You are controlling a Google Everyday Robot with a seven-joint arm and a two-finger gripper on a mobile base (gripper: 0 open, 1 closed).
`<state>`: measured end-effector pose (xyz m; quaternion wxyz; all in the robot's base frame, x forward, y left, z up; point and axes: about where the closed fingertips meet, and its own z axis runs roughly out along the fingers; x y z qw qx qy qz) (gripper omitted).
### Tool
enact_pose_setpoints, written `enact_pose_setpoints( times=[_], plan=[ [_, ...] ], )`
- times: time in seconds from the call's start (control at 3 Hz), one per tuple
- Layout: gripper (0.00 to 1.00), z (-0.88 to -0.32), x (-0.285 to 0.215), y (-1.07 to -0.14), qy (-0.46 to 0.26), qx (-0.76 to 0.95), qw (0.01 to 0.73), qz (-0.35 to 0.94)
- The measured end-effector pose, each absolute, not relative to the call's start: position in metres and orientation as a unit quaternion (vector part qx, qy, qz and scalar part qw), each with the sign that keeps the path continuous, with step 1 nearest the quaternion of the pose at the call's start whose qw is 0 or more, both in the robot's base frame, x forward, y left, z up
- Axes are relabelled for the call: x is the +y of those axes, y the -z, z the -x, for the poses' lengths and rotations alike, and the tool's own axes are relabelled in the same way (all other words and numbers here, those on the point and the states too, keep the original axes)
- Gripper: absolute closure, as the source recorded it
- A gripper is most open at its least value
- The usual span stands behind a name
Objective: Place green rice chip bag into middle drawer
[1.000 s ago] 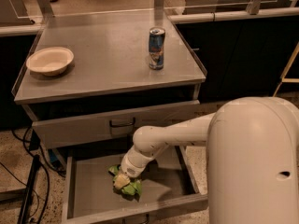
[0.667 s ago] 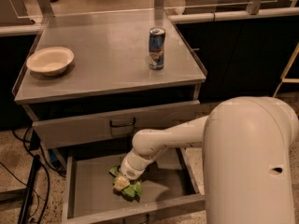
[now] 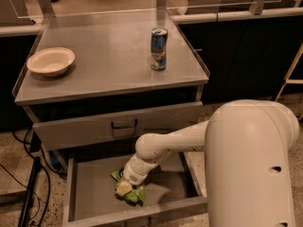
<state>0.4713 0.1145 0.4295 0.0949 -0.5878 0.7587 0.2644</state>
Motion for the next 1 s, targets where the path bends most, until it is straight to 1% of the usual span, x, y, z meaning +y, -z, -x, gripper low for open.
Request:
enact_pose_setpoints(
  times=[1.0],
  plan=[
    [0.13,-0.4712,0.1146,-0.4295,-0.264,0.759,0.095,0.588]
  ],
)
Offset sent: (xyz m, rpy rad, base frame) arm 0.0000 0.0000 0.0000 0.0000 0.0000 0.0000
